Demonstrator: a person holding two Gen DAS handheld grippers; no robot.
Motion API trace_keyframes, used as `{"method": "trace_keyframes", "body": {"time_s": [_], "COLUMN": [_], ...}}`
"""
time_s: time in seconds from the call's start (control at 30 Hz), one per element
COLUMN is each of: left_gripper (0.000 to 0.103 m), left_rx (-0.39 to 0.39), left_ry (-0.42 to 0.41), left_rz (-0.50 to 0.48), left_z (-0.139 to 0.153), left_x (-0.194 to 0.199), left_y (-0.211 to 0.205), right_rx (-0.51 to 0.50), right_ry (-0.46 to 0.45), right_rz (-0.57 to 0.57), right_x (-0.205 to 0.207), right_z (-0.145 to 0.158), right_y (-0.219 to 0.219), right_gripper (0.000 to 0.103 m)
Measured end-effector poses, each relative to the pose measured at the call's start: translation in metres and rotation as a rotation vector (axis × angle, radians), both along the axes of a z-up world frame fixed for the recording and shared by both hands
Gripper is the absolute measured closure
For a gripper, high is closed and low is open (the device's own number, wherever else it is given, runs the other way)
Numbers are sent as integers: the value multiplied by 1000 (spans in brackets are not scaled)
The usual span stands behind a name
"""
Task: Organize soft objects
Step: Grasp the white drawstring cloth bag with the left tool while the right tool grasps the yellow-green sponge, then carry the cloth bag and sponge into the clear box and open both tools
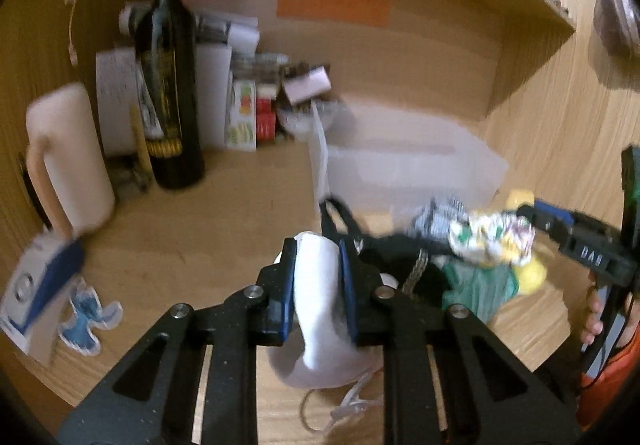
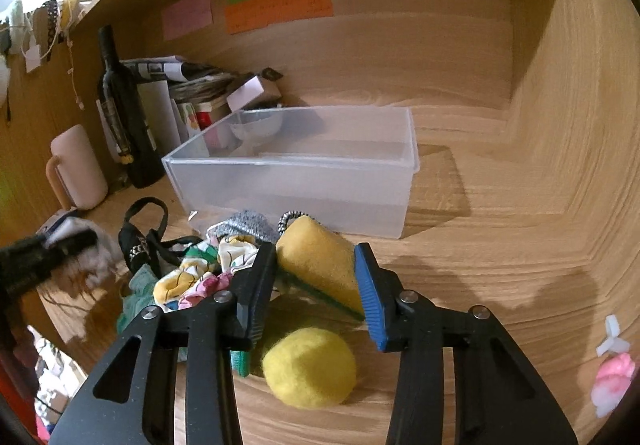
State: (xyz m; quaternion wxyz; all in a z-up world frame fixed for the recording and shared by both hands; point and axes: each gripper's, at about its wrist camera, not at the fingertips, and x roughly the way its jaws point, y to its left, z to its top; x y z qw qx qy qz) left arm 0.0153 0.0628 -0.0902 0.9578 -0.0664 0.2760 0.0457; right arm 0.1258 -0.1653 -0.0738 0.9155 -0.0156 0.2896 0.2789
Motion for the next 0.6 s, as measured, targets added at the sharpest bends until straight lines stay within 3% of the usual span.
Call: {"method": "trace_keyframes", "body": {"time_s": [0.3, 0.6], "left_gripper": [83, 83], "left_rx": [43, 38], "left_ry": [-133, -134], "left_rz": [-22, -72], "left_z": [53, 69], "left_x": [19, 78], "left_y": [-1, -12], "right_rx": [37, -40], "right_ry": [-59, -110], "right_rz": [-15, 31], "right_x": [3, 25], "right_z": [23, 37], "right_y": [-9, 11], "right_gripper": [66, 66]}}
